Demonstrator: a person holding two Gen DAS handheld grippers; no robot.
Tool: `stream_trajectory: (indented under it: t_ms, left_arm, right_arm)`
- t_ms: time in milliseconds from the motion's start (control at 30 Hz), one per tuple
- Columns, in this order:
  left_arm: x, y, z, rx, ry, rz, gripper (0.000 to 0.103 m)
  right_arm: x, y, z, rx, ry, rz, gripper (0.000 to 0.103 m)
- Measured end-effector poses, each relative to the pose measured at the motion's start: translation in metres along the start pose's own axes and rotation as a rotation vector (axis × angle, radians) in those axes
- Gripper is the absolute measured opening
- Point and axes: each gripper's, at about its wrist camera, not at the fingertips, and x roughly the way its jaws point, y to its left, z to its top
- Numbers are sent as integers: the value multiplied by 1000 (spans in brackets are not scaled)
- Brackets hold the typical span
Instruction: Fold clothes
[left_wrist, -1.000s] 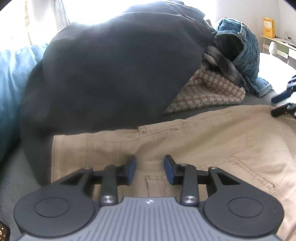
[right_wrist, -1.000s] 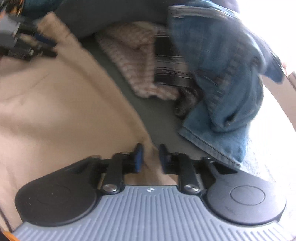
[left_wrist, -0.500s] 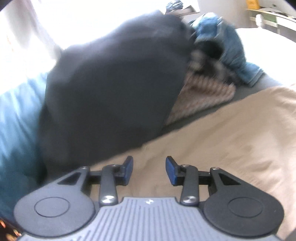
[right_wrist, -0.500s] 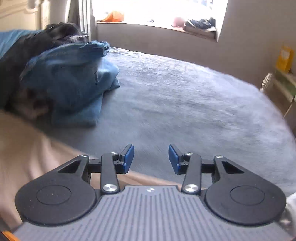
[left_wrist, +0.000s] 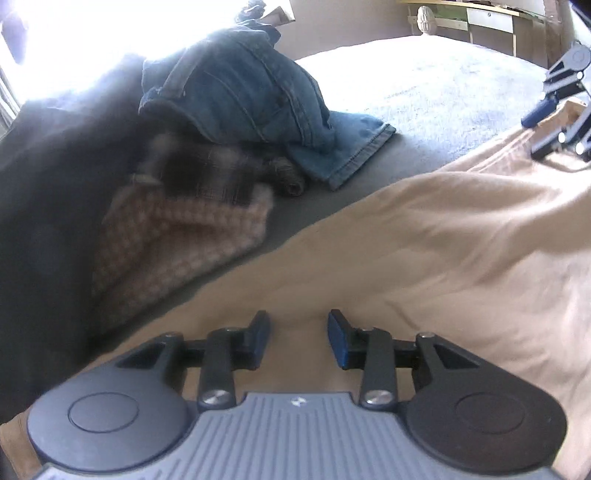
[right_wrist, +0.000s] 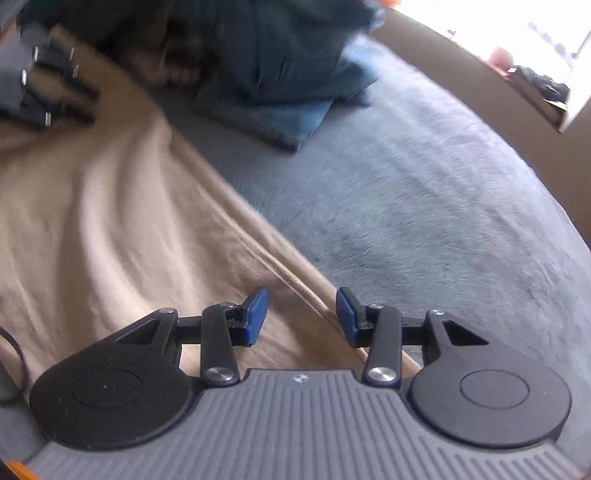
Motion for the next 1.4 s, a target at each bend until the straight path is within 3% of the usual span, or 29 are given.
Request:
stream_trajectory:
  t_ms: [67,100,133,233,467,633,667,733,833,900,967,1033,1133,1267,1400]
  left_arm:
    - [-1,3,-3,1,-4,-3,38]
    - [-2,3,-2,0,-6,-4,38]
    - [-2,4,-3,-3,-7,-6,38]
    - [-4,4,-1,-11,-14,-3,40]
    - [1,-1,3,-1,-26,9,40]
    - [-1,2,1,0,-33,7,40]
    - [-2,2,0,-5,-36,7,40]
    - [-2,2,-1,-7,-41,9,40]
    - [-2,1,0,-14,-41,10,40]
    - [-1,2,0,-23,-37,9,41]
    - [-1,2,0,-31,-37,11,42]
    - [-1,3,0,-39,-40,13,44]
    - [0,4,0,-51,-41,14,45]
    - [0,3,0,-52,-38,19,45]
    - [1,2,1,-49,-32,27,45]
  right_arm:
    - [2,4,1,-36,18,6,36]
    - [3,6,2,-45,24,8,30]
    - [4,7,3,-47,31,13,18]
    - [6,20,3,-111,42,-44,2]
    - [-6,15,10,-107,-8,-198,1]
    - [27,7,4,-48,49,-193,3]
    - [29,0,2,-1,38,-189,5]
    - [23,-22,-4,154,0,-184,21]
    - [10,-68,-26,382,13,-290,20]
    - [-13,-100,-48,543,-9,-356,20]
    - [-51,-121,-76,702,-85,-415,20]
    - [-91,-127,-101,781,-157,-455,23]
    - [-127,-108,-131,756,-172,-480,23]
    - [-141,-65,-160,679,-123,-478,23]
    - [-131,-32,-178,546,-35,-560,38]
